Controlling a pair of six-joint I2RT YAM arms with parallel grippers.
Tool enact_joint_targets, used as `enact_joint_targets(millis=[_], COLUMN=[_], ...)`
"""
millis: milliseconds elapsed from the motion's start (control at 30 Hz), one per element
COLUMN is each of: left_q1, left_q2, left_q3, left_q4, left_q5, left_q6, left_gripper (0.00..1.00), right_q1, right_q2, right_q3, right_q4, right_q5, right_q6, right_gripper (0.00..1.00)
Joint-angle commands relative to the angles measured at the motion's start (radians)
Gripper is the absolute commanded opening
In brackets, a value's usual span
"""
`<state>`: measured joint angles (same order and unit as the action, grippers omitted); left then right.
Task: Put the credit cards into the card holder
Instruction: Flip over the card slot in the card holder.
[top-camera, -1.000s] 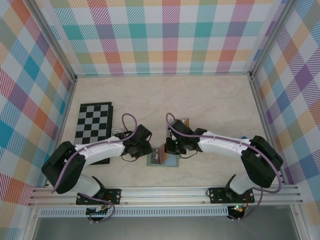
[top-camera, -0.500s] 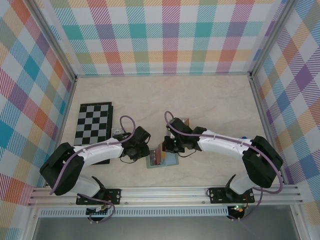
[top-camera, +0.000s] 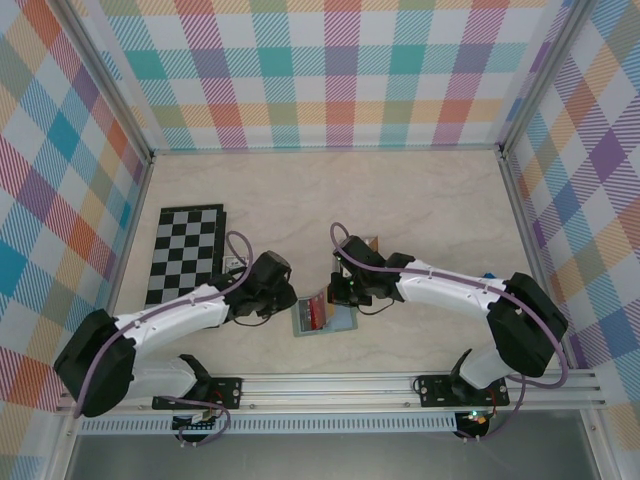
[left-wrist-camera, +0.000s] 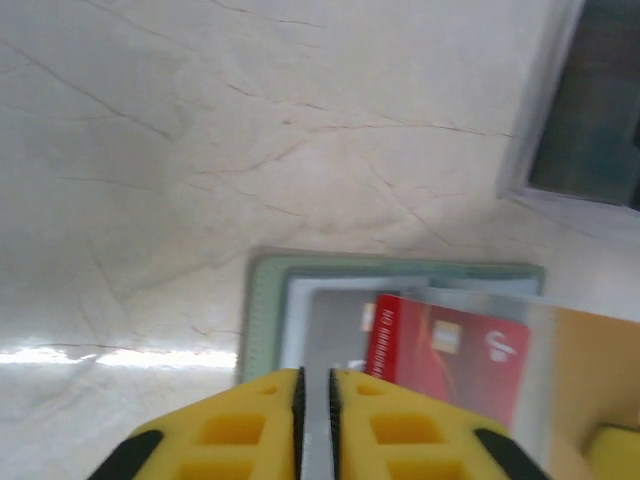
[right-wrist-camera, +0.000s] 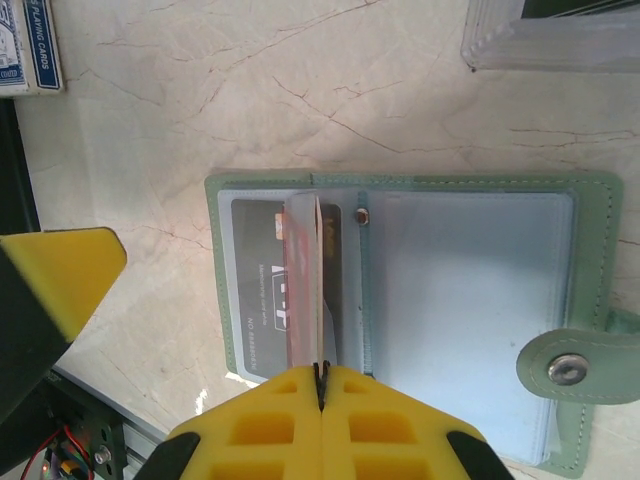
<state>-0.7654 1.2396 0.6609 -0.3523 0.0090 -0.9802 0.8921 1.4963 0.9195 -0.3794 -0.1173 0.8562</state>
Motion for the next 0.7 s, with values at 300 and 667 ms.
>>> enact_joint_targets(millis=[300, 667], left_q1=[-0.047, -0.074], left_q2=[0.169, 0.290], left_q3=[0.050, 0.076], left_q4=[0.024, 0.138], left_q5=[0.140, 0.194], left_q6=[-0.016, -0.011], left_gripper=[0.07, 0.07], right_q1=[0.005, 0.005], right_q2=[0.002, 0.005], right_q3=[0.024, 0.019], right_q4=[-0.014, -0.022], right_q5=[-0.004, -0.008], right_q6=[0.000, 0.001], right_gripper=[0.02, 0.02])
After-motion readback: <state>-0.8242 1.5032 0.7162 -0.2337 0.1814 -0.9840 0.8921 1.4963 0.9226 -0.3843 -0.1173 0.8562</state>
